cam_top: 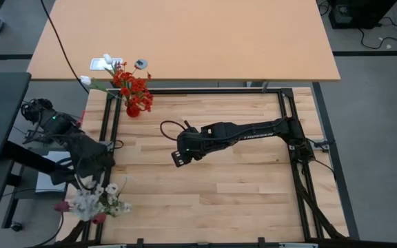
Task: Sort flowers into vase by color
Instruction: Put the white flowers into the transparent vase, then return to Home Position
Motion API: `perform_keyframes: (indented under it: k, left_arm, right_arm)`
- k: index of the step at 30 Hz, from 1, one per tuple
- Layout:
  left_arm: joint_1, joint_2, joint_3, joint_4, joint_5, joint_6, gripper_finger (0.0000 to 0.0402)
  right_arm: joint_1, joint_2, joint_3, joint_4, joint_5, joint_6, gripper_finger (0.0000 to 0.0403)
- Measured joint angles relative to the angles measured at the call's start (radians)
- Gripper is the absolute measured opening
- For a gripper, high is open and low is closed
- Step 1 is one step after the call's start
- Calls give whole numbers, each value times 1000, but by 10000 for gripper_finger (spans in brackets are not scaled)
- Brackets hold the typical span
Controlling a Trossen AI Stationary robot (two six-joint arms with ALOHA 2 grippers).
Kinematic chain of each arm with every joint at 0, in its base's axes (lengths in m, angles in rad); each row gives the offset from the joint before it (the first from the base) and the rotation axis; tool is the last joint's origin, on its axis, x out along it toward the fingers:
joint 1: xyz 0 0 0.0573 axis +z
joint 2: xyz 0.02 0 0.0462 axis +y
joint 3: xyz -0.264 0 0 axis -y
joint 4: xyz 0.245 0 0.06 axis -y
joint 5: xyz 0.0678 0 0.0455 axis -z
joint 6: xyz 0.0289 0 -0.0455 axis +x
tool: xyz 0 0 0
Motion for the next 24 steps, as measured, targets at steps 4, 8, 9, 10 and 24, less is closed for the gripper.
perform_keyframes:
  k: [4, 8, 9, 10, 24]
  left_arm:
    - [0, 8, 35, -38, 0, 15, 263]
    - [0, 13, 120, -130, -31, 65, 274]
    - [0, 13, 149, -152, -52, 82, 274]
    - [0, 13, 177, -164, -81, 97, 274]
    - [0, -82, 374, 104, -829, 60, 256]
  right_arm:
    - [5, 0, 0, 0, 2, 2, 178]
    - [11, 0, 0, 1, 32, 2, 178]
    - [13, 0, 0, 1, 49, 2, 178]
    - [15, 0, 0, 1, 72, 2, 178]
    - [59, -146, 0, 287, 401, -538, 136]
